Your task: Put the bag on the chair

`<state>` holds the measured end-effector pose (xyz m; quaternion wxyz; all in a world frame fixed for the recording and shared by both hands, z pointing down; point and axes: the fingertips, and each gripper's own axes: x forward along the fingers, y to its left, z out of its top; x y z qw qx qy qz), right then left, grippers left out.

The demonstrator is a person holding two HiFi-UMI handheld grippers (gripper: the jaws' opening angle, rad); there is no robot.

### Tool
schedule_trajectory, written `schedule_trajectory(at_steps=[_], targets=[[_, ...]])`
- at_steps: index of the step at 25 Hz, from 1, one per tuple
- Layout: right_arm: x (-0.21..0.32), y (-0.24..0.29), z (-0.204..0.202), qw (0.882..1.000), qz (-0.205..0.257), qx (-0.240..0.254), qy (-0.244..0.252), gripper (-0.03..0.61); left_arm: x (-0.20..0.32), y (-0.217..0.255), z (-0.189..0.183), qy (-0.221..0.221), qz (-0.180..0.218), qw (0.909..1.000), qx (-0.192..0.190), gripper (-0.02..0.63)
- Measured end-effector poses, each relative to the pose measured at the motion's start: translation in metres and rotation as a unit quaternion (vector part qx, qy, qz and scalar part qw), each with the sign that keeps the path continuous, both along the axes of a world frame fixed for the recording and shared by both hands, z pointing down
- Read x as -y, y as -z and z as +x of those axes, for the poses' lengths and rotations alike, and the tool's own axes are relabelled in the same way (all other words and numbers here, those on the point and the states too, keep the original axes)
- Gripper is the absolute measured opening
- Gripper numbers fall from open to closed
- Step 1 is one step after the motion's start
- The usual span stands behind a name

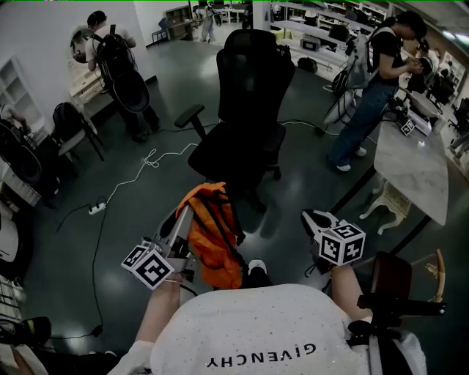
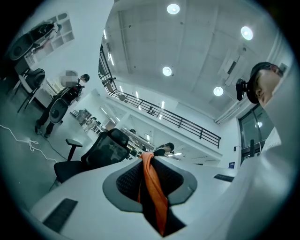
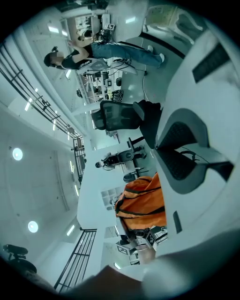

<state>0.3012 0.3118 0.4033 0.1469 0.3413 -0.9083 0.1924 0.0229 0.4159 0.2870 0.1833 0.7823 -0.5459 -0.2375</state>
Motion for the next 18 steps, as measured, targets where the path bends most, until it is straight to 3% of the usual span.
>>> schedule_trajectory(at_steps=[7, 18], targets=[[0.100, 0.014, -0.036, 1.000, 0.010, -0.007, 0.013, 0.003, 0.092, 0.004, -0.027, -0.020, 0.010, 0.9998, 0.000, 0.069], [0.229, 0.008, -0.058, 0.999, 0.020, -0.040, 0.011, 0.003, 0.216, -0.011, -0.063, -0.020, 0.031, 0.9993, -0.010, 0.069]])
